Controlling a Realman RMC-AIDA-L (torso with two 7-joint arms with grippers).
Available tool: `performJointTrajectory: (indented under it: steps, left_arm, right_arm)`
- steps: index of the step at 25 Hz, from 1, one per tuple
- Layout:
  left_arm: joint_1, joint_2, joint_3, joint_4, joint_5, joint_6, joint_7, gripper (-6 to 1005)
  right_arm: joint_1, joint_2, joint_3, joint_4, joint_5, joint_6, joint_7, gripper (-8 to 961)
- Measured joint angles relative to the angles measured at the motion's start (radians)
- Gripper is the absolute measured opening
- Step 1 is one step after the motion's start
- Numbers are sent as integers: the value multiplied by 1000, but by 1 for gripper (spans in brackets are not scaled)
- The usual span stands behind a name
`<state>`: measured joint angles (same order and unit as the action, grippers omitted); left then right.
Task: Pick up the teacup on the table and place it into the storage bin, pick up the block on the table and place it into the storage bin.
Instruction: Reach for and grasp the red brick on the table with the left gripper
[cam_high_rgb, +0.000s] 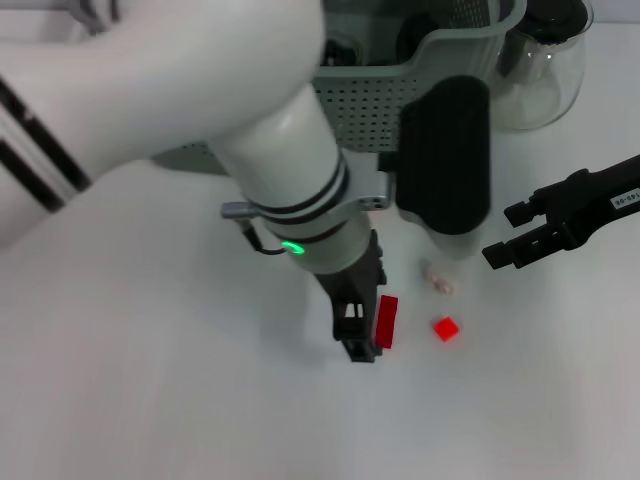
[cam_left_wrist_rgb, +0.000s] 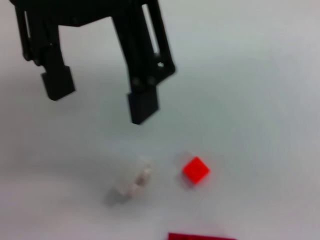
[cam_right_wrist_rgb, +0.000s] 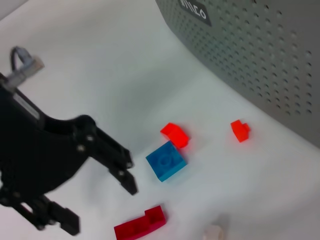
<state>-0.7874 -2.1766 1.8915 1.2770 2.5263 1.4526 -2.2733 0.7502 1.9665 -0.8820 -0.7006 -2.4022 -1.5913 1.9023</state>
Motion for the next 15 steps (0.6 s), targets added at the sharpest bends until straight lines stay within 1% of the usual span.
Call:
performJointTrajectory:
  steps: [4, 7, 15]
  left_arm:
    - [-67, -2, 19, -85, -19, -48, -46, 792]
    - [-94, -2, 28, -118, -24, -61, -63, 794]
    - [-106, -2, 70, -148, -25, -94, -66, 861]
  right_arm:
    - [0, 0, 0, 1, 0, 1, -1, 914]
    - [0, 0, 0, 1, 0, 1, -1, 915]
    - [-5, -1, 0, 1, 0, 2, -4, 915]
